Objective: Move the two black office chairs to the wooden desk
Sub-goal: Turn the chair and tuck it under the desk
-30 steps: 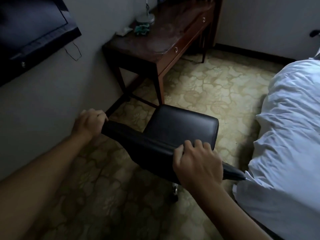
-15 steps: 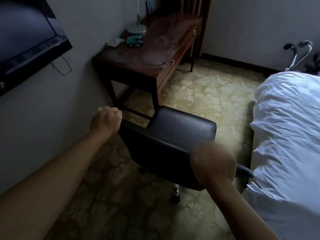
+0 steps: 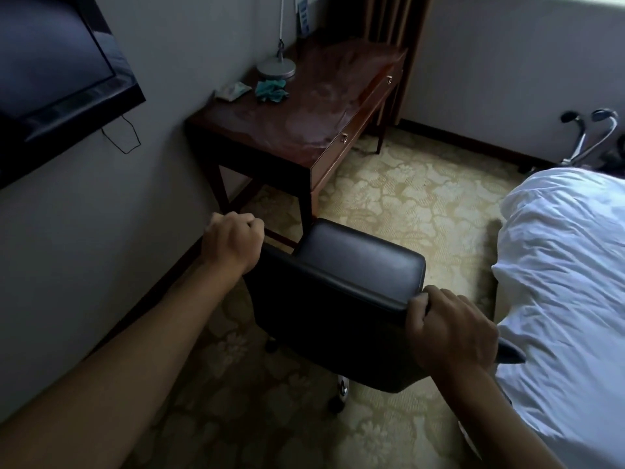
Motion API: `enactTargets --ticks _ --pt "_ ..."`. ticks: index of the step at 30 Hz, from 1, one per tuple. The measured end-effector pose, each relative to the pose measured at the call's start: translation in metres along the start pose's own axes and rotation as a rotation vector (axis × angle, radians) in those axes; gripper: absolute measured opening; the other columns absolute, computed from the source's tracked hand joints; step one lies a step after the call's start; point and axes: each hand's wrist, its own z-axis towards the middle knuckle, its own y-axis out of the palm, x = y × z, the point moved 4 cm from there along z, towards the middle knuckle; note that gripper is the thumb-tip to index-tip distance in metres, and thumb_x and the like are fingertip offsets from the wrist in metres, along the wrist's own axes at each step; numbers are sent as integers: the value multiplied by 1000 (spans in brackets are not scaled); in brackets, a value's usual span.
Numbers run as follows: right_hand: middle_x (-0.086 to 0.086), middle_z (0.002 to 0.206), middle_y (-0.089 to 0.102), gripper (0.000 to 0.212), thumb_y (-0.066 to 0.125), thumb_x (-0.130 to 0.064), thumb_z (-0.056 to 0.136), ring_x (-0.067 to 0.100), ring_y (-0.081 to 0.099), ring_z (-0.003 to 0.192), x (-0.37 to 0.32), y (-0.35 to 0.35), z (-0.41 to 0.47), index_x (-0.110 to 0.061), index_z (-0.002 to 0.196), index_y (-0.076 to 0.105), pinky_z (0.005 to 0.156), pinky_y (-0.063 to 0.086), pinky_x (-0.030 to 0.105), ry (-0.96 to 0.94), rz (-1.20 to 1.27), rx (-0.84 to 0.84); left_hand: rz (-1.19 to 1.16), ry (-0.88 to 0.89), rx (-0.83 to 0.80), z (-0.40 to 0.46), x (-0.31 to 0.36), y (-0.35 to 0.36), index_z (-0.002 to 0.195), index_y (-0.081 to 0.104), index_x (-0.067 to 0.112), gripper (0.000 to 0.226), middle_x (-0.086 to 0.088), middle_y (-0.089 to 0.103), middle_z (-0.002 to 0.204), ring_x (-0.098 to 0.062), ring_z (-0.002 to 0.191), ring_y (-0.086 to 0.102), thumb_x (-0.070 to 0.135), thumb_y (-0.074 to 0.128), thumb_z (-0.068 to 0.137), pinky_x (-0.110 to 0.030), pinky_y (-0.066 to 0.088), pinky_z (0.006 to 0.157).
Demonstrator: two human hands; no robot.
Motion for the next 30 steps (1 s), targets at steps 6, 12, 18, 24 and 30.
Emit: enactTargets --ticks 6,12,18,24,30 --pt "0 49 46 36 34 -29 83 22 42 44 66 -6 23 -13 53 46 44 31 26 -52 52 86 32 -20 3 -35 52 14 93 68 10 55 -19 64 107 -36 104 49 38 23 82 -45 41 87" --pt "-4 54 38 27 35 -27 80 22 41 50 175 -8 82 -17 56 42 46 25 26 -141 36 21 192 -74 -87 -76 140 66 106 70 18 52 -9 65 117 -27 114 52 39 26 90 -52 25 108" --pt "6 76 61 26 25 -32 75 31 57 82 260 8 177 -24 64 47 67 28 36 -206 -59 -125 191 -5 -197 -71 245 115 105 67 12 49 -12 65 110 -29 97 58 32 25 91 -43 39 87" --pt "4 81 68 30 31 -38 74 24 53 81 291 36 244 -24 59 52 75 28 40 -187 -110 -222 90 159 -178 -64 318 139 66 48 22 41 -6 58 83 -24 76 54 36 23 95 -38 47 69" --pt "-3 66 58 30 28 -41 72 19 49 75 337 46 312 -26 53 46 72 24 36 -242 -66 -279 118 104 -139 -45 379 176 69 54 23 50 -1 58 80 -19 73 57 51 20 93 -36 51 67"
